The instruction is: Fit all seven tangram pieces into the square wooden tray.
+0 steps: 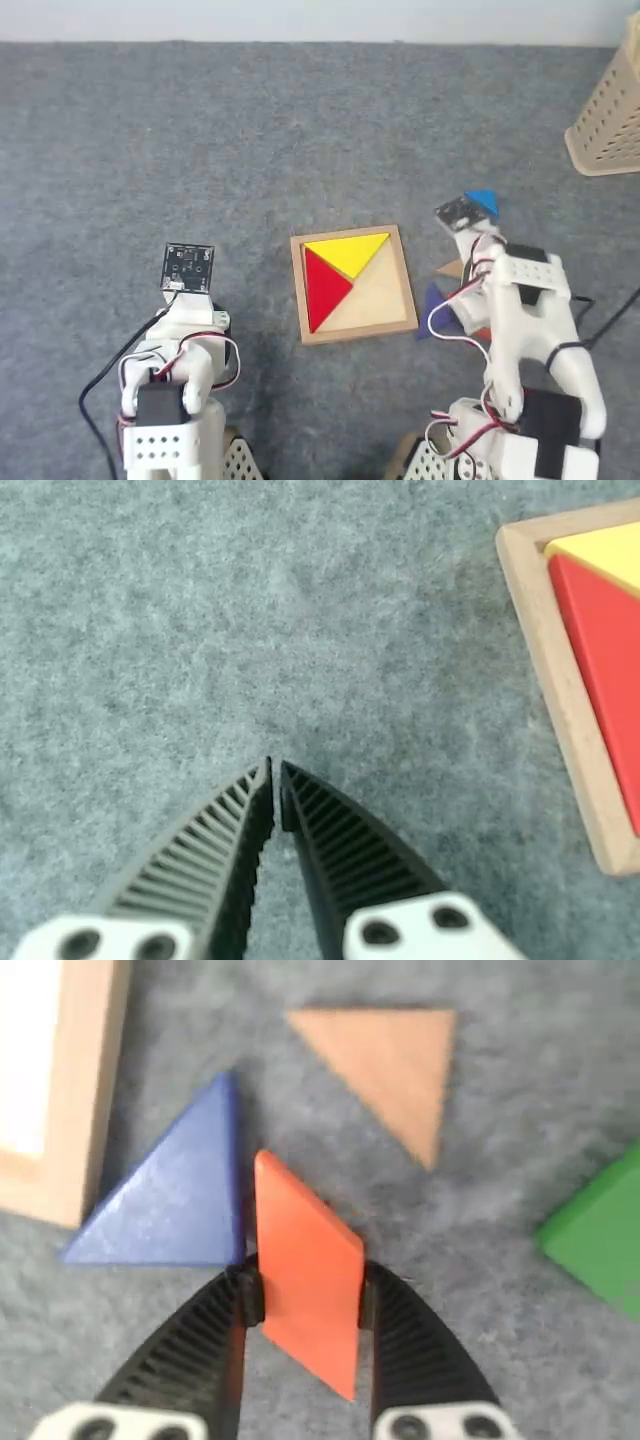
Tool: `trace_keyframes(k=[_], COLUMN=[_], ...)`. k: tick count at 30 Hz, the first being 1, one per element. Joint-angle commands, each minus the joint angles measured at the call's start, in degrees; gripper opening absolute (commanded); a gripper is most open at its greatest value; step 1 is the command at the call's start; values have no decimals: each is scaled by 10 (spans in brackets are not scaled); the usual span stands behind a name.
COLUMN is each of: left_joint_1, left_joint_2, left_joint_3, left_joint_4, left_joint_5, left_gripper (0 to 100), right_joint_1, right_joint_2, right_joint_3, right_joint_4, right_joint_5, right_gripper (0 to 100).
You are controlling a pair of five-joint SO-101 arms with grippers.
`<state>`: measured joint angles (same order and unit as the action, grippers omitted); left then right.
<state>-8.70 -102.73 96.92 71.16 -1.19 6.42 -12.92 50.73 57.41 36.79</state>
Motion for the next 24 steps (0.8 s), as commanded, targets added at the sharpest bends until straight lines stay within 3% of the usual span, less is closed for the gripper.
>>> trace_keyframes(k=[1, 16, 24], left_joint_1=[-1, -1, -1], left_joint_2=[-4, -4, -4], left_joint_3=[-3, -3, -3], left_joint_4=[4, 4, 4], left_joint_5=[4, 4, 4], left_gripper=[11, 11, 11], right_joint_1=[-10, -119, -156], right_joint_2=[1, 7, 8], right_joint_3=[-113, -195, -198], right_joint_4=[58, 90, 18], right_joint_5=[-66, -149, -149], right_gripper=[17, 21, 22])
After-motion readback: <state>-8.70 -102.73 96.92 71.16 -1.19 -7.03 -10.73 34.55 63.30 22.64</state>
